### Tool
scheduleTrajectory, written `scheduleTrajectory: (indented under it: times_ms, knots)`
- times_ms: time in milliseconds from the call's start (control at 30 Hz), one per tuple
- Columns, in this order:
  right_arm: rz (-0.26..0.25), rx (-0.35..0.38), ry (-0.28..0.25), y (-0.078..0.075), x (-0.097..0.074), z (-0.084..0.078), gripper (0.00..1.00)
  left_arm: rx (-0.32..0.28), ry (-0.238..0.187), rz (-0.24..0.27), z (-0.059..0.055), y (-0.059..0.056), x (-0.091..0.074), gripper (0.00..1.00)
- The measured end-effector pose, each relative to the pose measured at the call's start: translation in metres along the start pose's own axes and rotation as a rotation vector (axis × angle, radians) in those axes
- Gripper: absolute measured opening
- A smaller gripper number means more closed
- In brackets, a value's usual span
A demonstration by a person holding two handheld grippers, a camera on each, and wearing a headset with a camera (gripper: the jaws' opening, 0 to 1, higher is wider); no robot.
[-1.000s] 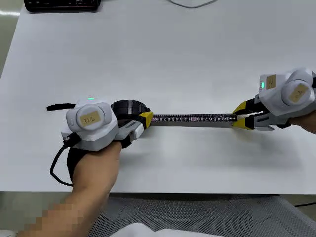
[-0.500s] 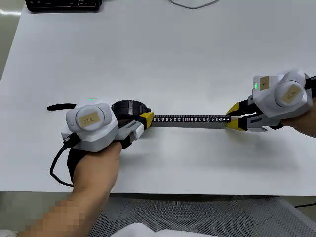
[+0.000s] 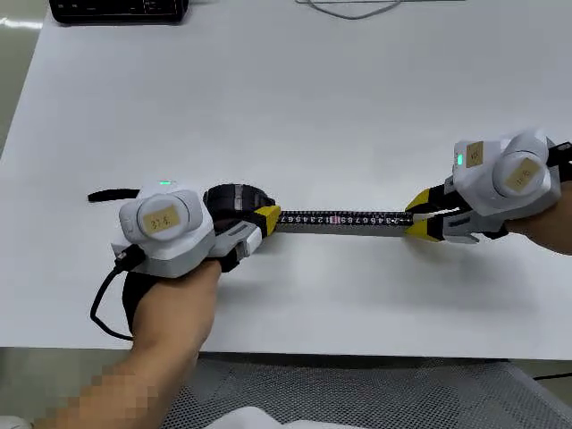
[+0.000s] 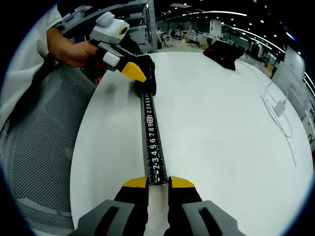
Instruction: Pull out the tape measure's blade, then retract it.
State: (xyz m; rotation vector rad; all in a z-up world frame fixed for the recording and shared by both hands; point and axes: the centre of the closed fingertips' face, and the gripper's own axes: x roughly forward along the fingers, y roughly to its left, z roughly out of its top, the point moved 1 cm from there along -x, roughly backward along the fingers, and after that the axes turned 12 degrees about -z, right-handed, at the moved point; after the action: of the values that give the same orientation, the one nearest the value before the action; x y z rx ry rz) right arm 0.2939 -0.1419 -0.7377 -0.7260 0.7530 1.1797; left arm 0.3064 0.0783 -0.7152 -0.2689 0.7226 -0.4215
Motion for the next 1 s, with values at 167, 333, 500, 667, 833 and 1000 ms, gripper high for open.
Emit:
scheduleTrajectory:
  times_ms: [167,333,500,667,833,1000]
  knots:
    - [0.004,0.004,-0.006,0.000,0.001,0.003,0.11,-0.004,-0.003,-0.002,0.000,0.000,0.000,0.57]
    - [0.008,0.006,-0.015,0.001,0.004,0.007,0.11,-0.005,-0.004,-0.005,0.000,0.000,0.000,0.57]
    - [0.013,0.006,-0.022,0.002,0.006,0.013,0.11,-0.008,-0.005,-0.007,0.000,0.000,0.000,0.57]
    - [0.012,0.001,-0.031,0.001,0.009,0.017,0.11,-0.013,-0.007,-0.007,0.000,0.000,0.000,0.57]
    - [0.015,0.002,-0.040,0.001,0.012,0.022,0.11,-0.013,-0.007,-0.009,0.001,0.000,0.000,0.57]
    - [0.022,0.003,-0.048,0.002,0.016,0.026,0.11,-0.015,-0.009,-0.011,0.000,0.001,-0.001,0.57]
